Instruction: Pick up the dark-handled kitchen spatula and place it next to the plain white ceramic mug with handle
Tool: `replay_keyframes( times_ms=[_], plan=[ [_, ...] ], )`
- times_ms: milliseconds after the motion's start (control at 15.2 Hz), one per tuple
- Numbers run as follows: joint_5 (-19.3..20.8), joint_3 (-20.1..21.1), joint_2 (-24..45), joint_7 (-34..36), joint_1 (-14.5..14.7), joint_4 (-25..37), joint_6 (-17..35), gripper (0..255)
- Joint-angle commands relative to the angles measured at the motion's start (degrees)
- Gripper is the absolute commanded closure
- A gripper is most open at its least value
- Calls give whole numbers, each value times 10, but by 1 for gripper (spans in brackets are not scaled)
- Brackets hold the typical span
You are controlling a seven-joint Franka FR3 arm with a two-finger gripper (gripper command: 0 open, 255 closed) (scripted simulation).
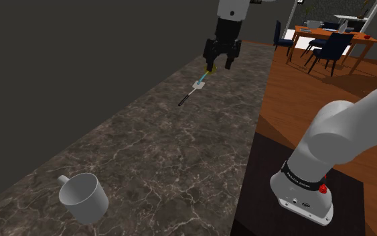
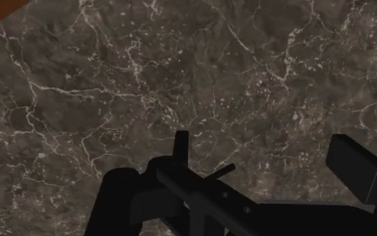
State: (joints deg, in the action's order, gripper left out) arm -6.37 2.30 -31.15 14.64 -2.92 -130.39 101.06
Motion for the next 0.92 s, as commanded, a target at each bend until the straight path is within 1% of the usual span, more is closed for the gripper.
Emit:
replay_keyframes(
  times_ms=[0,396,858],
  plan=[
    [-2,10,43,46,-12,13,29,0],
    [4,29,169,179,-43,67,94,0],
    [21,25,310,326,-68,148,144,0]
  ],
)
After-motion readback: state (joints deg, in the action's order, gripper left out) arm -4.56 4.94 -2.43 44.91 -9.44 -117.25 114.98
